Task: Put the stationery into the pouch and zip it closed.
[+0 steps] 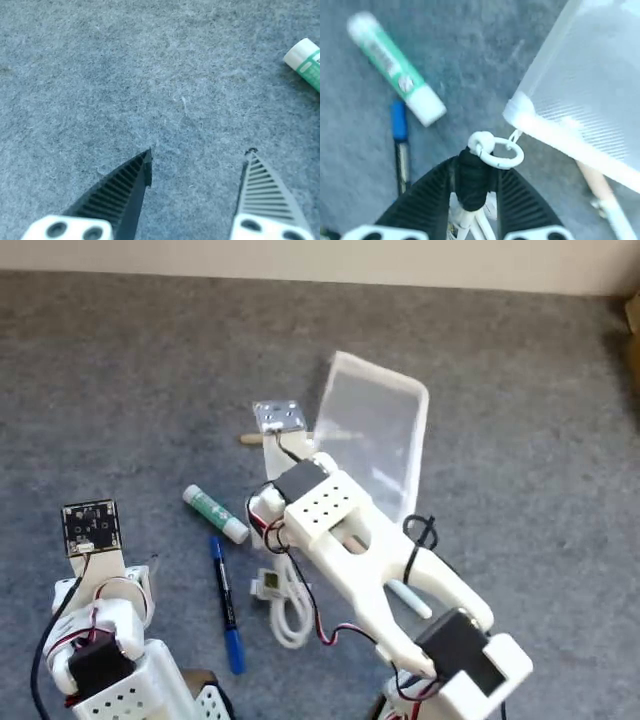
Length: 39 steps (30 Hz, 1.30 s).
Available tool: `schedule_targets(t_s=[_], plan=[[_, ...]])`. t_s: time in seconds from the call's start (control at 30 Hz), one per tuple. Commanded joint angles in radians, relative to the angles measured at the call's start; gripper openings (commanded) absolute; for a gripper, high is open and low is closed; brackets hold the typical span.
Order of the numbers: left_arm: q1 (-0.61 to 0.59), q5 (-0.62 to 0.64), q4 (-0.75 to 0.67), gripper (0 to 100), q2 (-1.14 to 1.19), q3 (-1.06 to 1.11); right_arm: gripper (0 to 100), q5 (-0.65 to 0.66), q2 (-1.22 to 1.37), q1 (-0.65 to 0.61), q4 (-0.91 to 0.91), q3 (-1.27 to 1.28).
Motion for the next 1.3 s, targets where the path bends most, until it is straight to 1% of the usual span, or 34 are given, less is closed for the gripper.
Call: schedule_targets(t_s=[0.0,0.1,0.2,0.33,0.43,0.53,0.6,0.67,0.73,0.77,0.9,1.07,1.27], plan=[[-0.007,-0.003,-0.032,28,-0.008,-0.002,0.4,0.146,-0.085,0.007,0.136,-0.044],[-0.007,-0.003,-0.032,28,-0.008,-0.002,0.4,0.262,-0.096,0.012,0.213,-0.042],[-0.007,-0.003,-0.032,28,-0.008,-0.002,0.4,0.358,-0.104,0.05,0.266,-0.042],[-0.007,-0.003,-0.032,28,-0.008,-0.002,0.4,0.377,-0.105,0.114,0.263,-0.004],[-0.007,-0.003,-0.032,28,-0.008,-0.002,0.4,0.381,-0.105,0.124,0.216,0.054],[-0.007,-0.003,-0.032,28,-0.008,-0.002,0.4,0.44,-0.105,0.127,0.194,0.074],[-0.007,-0.003,-0.032,28,-0.008,-0.002,2.5,0.417,-0.105,0.137,0.197,0.073],[-0.007,-0.003,-0.032,28,-0.008,-0.002,9.6,0.384,-0.105,0.153,0.205,0.079],[-0.007,-0.003,-0.032,28,-0.008,-0.002,16.9,0.385,-0.107,0.156,0.248,0.079],[-0.007,-0.003,-0.032,28,-0.008,-0.002,18.5,0.385,-0.108,0.156,0.271,0.076],[-0.007,-0.003,-0.032,28,-0.008,-0.002,17.7,0.39,-0.165,0.15,0.295,0.082],[-0.007,-0.003,-0.032,28,-0.008,-0.001,17.6,0.388,-0.34,0.15,0.298,0.151],[-0.007,-0.003,-0.032,28,-0.008,-0.001,17.6,0.384,-0.516,0.153,0.163,0.369]])
